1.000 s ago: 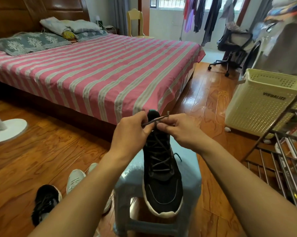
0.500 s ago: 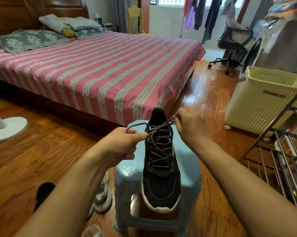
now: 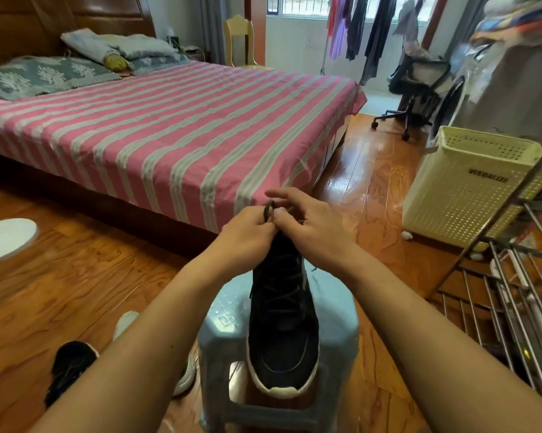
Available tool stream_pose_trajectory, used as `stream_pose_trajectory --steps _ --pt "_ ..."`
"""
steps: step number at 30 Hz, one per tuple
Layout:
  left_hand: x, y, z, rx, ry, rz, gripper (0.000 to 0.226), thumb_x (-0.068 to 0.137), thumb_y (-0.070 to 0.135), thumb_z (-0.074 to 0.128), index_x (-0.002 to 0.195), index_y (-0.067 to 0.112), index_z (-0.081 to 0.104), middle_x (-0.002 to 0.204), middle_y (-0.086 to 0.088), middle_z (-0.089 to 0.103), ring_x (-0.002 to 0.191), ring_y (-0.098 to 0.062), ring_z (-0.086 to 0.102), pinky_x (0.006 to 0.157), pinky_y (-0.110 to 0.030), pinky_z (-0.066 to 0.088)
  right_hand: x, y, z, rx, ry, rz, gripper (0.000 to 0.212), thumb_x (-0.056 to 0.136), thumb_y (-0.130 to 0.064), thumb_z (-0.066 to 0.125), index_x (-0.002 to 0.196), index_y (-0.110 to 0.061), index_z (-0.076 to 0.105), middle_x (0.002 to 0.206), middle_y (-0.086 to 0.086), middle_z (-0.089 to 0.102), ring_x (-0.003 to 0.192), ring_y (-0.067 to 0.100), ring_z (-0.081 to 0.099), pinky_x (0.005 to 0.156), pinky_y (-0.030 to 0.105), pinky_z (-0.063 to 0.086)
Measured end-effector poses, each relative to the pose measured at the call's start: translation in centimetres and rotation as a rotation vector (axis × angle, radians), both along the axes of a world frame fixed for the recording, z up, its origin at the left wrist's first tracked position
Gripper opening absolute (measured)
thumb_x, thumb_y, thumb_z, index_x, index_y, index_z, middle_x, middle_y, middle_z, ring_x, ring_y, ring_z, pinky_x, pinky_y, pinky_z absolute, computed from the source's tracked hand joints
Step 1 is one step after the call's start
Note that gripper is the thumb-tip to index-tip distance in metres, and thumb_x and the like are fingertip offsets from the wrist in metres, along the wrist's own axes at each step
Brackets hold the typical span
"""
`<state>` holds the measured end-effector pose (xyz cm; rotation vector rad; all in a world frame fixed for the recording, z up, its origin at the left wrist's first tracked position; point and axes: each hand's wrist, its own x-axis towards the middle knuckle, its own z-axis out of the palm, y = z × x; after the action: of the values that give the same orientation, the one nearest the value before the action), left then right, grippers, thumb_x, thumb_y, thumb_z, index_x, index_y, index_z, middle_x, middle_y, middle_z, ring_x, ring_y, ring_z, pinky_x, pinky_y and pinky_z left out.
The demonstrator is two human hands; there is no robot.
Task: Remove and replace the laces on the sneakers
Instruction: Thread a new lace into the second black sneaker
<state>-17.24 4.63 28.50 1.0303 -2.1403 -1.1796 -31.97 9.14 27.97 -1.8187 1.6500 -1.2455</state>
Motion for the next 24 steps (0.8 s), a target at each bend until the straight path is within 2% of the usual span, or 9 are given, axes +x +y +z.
stream_pose_trajectory --steps 2,4,6,8,12,15,18,22,24 --pt "0.6 -0.4 -0.2 0.058 0.085 0.049 0.035 0.108 0.037 0.046 0.096 0.030 0.078 0.077 0.016 0.073 0.076 -0.003 0.067 0.078 -0.033 0.050 -0.9 -0.2 -0.5 -0.012 0.144 -0.156 0.029 0.097 -0.037 0.055 0.121 -0.028 0.067 0.102 -0.009 0.072 0.092 0.007 0.066 0.082 0.027 0.053" --pt "1.5 -0.6 -0.1 0.159 0.140 0.058 0.033 0.107 0.032 0.051 0.098 0.019 0.080 0.064 0.015 0.063 0.062 0.000 0.058 0.070 -0.025 0.044 -2.1 -0.4 -0.2 0.025 0.210 -0.258 0.021 0.099 -0.034 0.056 0.107 -0.025 0.073 0.094 -0.007 0.072 0.089 0.012 0.066 0.079 0.033 0.053" --pt "2.5 -0.8 -0.1 0.232 0.171 -0.010 0.019 0.101 0.020 0.061 0.099 0.014 0.080 0.076 0.008 0.073 0.080 -0.005 0.068 0.083 -0.025 0.049 -2.5 -0.2 0.5 0.119 0.203 -0.145 0.018 0.097 -0.027 0.061 0.106 -0.026 0.076 0.094 -0.012 0.071 0.089 0.001 0.064 0.083 0.027 0.053" --pt "3.5 -0.8 -0.1 0.265 0.158 -0.060 0.015 0.093 0.006 0.069 0.092 0.015 0.081 0.093 -0.003 0.079 0.099 -0.012 0.072 0.096 -0.030 0.050 -1.8 0.3 1.0 0.214 0.223 0.058 0.021 0.095 -0.021 0.066 0.112 -0.026 0.076 0.091 -0.018 0.065 0.084 -0.013 0.058 0.076 0.009 0.045" --pt "3.4 -0.6 0.0 0.198 0.156 0.008 0.022 0.085 -0.005 0.074 0.079 0.015 0.080 0.087 -0.009 0.078 0.092 -0.017 0.075 0.091 -0.035 0.058 -0.8 -0.1 -0.6 0.191 0.117 0.047 0.011 0.090 -0.020 0.073 0.097 -0.025 0.079 0.073 -0.020 0.063 0.067 -0.003 0.055 0.064 0.014 0.040" --pt "1.6 0.1 -1.6 -0.159 0.104 0.209 0.026 0.080 -0.003 0.072 0.071 0.022 0.071 0.072 0.004 0.068 0.069 -0.005 0.063 0.066 -0.030 0.052 -0.6 -0.1 -1.0 0.239 0.047 0.022 0.007 0.090 -0.018 0.070 0.091 -0.021 0.075 0.070 -0.016 0.065 0.064 -0.002 0.057 0.061 0.015 0.042" --pt "0.1 1.1 -3.4 -0.590 0.116 0.317 0.020 0.083 0.001 0.068 0.086 0.020 0.061 0.085 0.005 0.059 0.074 -0.012 0.055 0.065 -0.034 0.047 -0.7 0.1 -0.7 0.265 -0.080 0.033 0.010 0.096 -0.016 0.063 0.093 -0.016 0.073 0.078 -0.003 0.068 0.068 0.003 0.058 0.065 0.022 0.046" --pt "0.9 -0.2 -3.6 -0.677 0.142 0.350 0.021 0.086 0.009 0.074 0.086 0.017 0.054 0.084 0.006 0.052 0.073 -0.017 0.052 0.065 -0.040 0.047 -1.2 0.2 -0.5 0.272 -0.257 0.110 0.023 0.101 -0.012 0.059 0.119 -0.019 0.071 0.091 -0.003 0.074 0.081 0.000 0.068 0.074 0.016 0.052" --pt "1.5 -0.7 -3.3 -0.758 0.038 0.322 0.024 0.087 0.018 0.076 0.080 0.016 0.053 0.082 0.005 0.049 0.069 -0.023 0.051 0.059 -0.039 0.045 -1.1 -0.1 -0.6 0.239 -0.214 0.099 0.022 0.097 -0.012 0.065 0.115 -0.015 0.076 0.093 -0.002 0.077 0.089 0.005 0.071 0.081 0.018 0.055"
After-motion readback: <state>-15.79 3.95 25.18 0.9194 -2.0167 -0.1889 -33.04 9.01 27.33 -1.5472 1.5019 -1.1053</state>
